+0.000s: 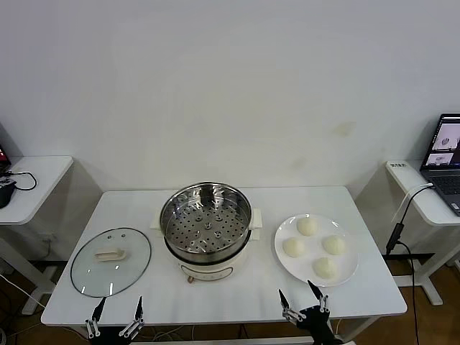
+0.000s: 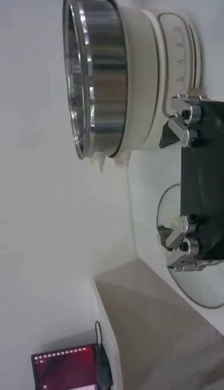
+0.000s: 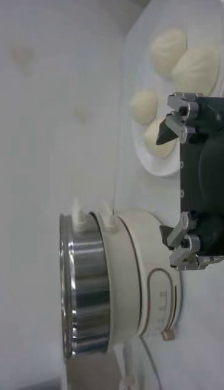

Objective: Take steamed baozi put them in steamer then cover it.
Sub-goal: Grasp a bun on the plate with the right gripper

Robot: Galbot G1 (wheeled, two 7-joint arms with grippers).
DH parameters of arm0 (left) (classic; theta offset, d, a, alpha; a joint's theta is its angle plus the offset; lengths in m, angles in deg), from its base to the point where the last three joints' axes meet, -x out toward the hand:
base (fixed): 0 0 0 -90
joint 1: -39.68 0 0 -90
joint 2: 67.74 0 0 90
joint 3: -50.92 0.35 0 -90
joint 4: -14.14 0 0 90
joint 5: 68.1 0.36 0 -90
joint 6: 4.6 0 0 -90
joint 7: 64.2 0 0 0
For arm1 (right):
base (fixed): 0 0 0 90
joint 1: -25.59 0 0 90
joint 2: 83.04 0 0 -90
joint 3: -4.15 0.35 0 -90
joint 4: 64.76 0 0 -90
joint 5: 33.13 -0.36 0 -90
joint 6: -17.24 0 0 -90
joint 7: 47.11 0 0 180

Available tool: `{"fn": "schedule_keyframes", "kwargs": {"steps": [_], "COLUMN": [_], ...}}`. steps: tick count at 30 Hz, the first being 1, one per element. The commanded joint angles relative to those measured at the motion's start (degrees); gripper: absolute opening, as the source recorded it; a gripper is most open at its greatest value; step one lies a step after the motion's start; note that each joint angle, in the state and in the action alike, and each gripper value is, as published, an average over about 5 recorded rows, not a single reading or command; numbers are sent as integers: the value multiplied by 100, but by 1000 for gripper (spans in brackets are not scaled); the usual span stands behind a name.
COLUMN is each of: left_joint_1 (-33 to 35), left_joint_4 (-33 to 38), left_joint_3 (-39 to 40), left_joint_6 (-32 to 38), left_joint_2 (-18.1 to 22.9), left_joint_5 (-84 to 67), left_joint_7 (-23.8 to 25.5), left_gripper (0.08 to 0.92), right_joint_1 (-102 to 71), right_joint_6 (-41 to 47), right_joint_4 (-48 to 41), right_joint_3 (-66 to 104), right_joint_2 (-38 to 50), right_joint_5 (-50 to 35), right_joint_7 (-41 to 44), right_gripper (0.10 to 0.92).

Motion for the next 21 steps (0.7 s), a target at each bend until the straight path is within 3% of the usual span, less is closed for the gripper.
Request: {"fn": "schedule_keyframes", "kwargs": {"steps": [1, 13, 21], "left_joint_1": [0, -301, -292], "left_joint_4": [169, 432, 392], "left_joint_3": [-29, -336, -398], "left_joint_6": [-703, -1199, -1197], "left_joint_2": [-19, -150, -113], "left_joint_5": [-116, -3, 298], "left_joint_7": [-25, 187, 231], "left_gripper": [823, 823, 823], "right_joint_1": [-14, 1165, 2408], "right_joint_6": [-57, 991, 1220], "right_joint_4": [-27, -120, -1014], "right_joint_3": [-29, 693, 597], "right_joint_2": [-39, 1016, 2366], "right_joint_5": [21, 1239, 2266], "right_joint_7": [-62, -323, 704], "right_gripper": [823, 822, 823]}}
